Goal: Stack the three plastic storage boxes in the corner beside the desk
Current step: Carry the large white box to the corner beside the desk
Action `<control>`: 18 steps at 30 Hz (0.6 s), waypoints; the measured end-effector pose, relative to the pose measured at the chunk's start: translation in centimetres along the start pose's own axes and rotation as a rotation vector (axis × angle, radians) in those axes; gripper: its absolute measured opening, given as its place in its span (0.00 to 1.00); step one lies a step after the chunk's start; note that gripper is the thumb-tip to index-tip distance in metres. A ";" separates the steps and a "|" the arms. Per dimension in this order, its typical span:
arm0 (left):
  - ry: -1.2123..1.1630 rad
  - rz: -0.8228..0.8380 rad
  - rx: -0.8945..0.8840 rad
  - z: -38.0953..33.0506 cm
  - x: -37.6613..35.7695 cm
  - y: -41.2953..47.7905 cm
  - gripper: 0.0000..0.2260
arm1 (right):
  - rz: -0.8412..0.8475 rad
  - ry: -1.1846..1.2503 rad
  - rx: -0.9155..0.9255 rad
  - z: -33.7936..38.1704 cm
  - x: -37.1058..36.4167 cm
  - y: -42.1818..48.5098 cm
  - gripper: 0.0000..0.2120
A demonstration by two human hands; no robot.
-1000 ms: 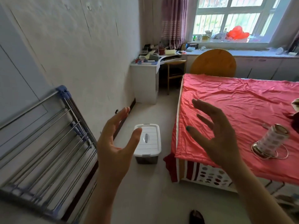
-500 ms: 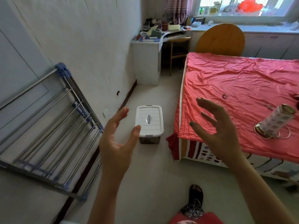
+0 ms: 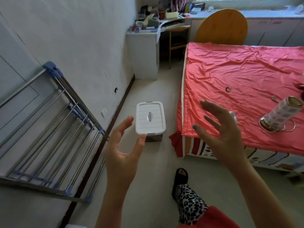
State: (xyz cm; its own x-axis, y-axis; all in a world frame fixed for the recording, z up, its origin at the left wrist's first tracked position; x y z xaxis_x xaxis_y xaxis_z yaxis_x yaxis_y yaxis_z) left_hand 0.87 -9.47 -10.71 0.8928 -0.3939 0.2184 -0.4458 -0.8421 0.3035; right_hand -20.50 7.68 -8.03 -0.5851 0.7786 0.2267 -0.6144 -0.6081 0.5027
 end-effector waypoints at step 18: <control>0.076 -0.085 0.118 6.0 -6.4 19.2 0.21 | 0.110 0.084 -0.058 -14.3 -5.6 19.5 0.30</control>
State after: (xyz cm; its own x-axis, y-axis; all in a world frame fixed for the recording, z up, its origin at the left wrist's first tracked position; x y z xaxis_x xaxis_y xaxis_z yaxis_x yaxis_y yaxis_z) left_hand -12.98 -25.36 -11.86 0.9178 -0.2940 0.2670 -0.3540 -0.9104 0.2143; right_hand -36.82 -10.76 -11.40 -0.6915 0.6924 0.2060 -0.5723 -0.6990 0.4287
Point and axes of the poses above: each hand's wrist, its own y-axis towards the middle knuckle, its own x-axis out of the back of the hand, z = x × y, the point moved 9 cm from there along y, towards the middle knuckle, and after that the axes turned 4 degrees about x, right-handed, at the moved point
